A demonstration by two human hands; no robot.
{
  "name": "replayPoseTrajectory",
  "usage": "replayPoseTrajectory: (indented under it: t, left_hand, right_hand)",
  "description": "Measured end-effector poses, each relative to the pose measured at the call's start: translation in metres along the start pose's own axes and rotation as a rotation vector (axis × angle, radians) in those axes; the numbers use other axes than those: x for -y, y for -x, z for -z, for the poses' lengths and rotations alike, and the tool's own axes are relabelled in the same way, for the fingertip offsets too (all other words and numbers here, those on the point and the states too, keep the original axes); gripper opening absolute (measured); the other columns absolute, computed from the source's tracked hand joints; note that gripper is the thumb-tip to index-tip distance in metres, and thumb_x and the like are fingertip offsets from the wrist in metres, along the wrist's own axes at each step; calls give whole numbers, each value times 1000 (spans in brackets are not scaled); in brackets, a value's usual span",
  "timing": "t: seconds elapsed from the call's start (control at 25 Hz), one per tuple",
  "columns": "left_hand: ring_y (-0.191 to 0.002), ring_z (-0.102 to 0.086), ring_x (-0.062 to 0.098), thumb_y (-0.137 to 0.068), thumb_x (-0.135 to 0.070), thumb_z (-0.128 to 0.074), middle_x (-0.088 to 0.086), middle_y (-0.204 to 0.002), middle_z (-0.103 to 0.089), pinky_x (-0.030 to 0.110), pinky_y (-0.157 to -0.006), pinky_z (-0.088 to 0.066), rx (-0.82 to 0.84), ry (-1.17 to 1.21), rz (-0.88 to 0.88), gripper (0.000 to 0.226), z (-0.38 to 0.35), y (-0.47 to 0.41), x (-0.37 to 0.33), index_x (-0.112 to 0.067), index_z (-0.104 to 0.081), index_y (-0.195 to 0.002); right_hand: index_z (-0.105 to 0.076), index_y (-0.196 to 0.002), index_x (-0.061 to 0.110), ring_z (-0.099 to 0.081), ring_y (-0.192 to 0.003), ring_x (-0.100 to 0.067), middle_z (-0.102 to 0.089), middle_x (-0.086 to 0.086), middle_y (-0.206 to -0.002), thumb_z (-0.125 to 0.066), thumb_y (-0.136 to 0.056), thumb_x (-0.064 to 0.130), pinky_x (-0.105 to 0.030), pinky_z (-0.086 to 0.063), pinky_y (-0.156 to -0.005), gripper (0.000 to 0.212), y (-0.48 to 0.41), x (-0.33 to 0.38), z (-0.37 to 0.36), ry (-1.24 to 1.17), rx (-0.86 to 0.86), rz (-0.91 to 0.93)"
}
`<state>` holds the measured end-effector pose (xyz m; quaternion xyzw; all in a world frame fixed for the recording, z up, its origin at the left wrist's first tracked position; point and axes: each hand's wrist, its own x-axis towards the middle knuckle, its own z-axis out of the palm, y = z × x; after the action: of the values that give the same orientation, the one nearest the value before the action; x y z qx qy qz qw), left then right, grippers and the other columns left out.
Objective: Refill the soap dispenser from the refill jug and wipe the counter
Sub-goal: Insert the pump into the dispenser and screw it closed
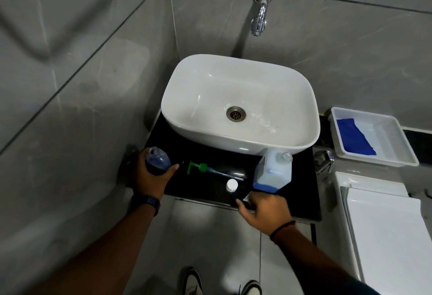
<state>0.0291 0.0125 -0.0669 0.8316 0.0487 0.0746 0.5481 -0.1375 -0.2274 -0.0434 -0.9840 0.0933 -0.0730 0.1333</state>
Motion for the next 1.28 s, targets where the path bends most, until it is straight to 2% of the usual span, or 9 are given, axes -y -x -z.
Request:
replayPoseTrajectory:
  t: [0.16, 0.28, 0.4, 0.52, 0.64, 0.76, 0.92, 1.04, 1.28]
  left_hand:
    - [-112, -53, 19, -49, -22, -92, 10, -124, -58, 29, -93, -42, -10, 1, -1, 85, -1, 2, 3, -11, -51, -123]
    - [-113, -54, 22, -49, -25, -92, 10, -124, -59, 31, -94, -44, -14, -15, -8, 87, -2, 1, 8, -11, -50, -124]
    - [-112, -55, 17, -48, -29, -91, 6, -123, -60, 25, -91, -42, -27, 1, 10, 87, -2, 2, 8, -15, -51, -124]
    - [-109, -56, 17, -48, -29, -92, 5, -120, -62, 29, -92, -45, -41, -4, -28, 82, -2, 1, 7, -16, -54, -121]
    - [-107, -57, 18, -48, -23, -92, 6, -117, -62, 24, -90, -43, -34, 4, -53, 79, -2, 1, 3, -13, -56, -118]
    - [-110, -55, 22, -50, -22, -91, 10, -119, -60, 23, -89, -42, 27, -30, -68, 80, -5, 8, -6, -11, -55, -120]
    - [-108, -56, 24, -51, -25, -91, 12, -117, -59, 14, -85, -39, 74, -81, -98, 80, -14, 22, -38, -11, -54, -121]
    - [-104, -54, 19, -49, -25, -91, 11, -116, -58, 27, -83, -45, 63, -38, -103, 81, -19, 34, -70, -13, -55, -120]
    - [-98, -57, 20, -47, -33, -91, 11, -111, -60, 20, -76, -45, 72, -66, -158, 81, -29, 50, -114, -17, -57, -118]
  right_hand:
    - [-65, -75, 10, -64, -63, -31, -65, -10, -71, -72, -79, 30, -35, -51, -47, 21, -59, 51, -21, -131, 24, 135]
    - [-61, -117, 10, -54, -101, -34, -58, -15, -109, -67, -82, 32, -42, -51, -77, 41, -104, 70, -38, -78, 221, 90]
    - [-59, -120, 9, -48, -112, -36, -54, -16, -120, -66, -84, 27, -40, -47, -88, 41, -126, 79, -55, 3, 351, 37]
    - [-64, -113, 6, -54, -110, -36, -57, -17, -117, -61, -88, 21, -38, -47, -87, 29, -131, 83, -59, -129, 273, -11]
    - [-67, -113, 5, -60, -105, -34, -65, -18, -114, -67, -85, 18, -32, -43, -90, 30, -138, 100, -33, -434, 13, 9]
    - [-70, -102, 1, -65, -87, -24, -71, -16, -95, -75, -79, 12, -19, -43, -77, 26, -143, 129, 10, -691, -284, 116]
    - [-69, -100, 6, -63, -72, -8, -71, -4, -88, -76, -77, 13, -16, -51, -66, 25, -149, 150, 78, -1012, -561, 93]
    - [-68, -101, 6, -64, -71, -7, -67, 3, -88, -74, -79, 11, -21, -56, -67, 23, -149, 145, 116, -1119, -589, 100]
    - [-64, -99, 20, -64, -76, -5, -68, 2, -90, -75, -79, 6, -18, -54, -70, 26, -134, 121, 145, -1169, -491, 126]
